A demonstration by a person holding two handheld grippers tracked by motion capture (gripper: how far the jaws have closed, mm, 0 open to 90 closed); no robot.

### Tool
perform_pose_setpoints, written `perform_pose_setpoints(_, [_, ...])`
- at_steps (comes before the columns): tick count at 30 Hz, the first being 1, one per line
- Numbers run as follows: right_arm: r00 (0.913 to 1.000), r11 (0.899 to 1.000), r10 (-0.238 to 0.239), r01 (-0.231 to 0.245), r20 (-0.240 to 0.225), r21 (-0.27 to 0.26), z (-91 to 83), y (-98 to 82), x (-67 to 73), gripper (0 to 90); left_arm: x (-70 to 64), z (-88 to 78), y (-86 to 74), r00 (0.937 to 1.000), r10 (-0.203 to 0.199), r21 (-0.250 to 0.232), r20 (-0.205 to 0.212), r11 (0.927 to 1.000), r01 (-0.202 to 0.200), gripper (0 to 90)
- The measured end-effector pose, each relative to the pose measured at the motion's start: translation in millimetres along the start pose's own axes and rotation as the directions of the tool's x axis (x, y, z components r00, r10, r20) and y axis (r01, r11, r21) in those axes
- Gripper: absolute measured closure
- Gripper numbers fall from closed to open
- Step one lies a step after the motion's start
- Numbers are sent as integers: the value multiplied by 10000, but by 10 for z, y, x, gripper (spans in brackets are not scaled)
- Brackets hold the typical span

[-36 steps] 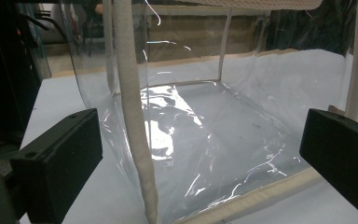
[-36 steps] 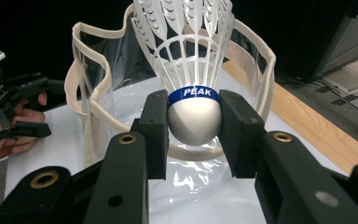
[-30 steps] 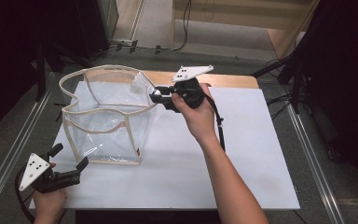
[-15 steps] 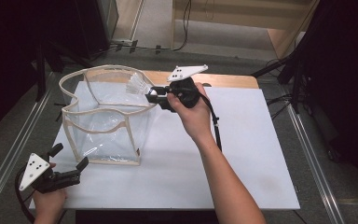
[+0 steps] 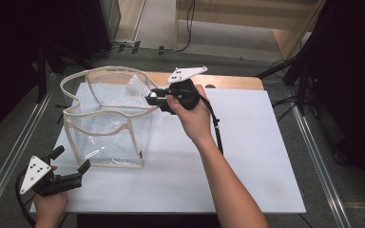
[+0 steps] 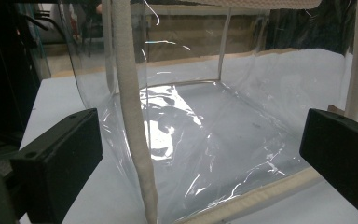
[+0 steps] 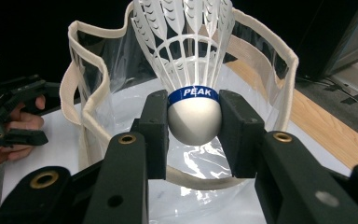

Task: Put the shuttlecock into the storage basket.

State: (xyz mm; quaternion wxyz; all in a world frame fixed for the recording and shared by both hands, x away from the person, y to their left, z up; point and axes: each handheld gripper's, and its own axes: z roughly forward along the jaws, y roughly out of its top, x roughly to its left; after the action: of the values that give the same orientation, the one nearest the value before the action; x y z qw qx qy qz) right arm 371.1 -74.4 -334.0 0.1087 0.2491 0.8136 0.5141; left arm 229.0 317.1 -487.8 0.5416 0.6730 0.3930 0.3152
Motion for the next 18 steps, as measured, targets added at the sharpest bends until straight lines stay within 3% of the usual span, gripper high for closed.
perform_pose_setpoints(18, [9999, 9999, 103, -103, 10, 129, 45, -33, -18, 617, -1, 2, 0, 10000, 0, -10, -10, 10000, 0, 0])
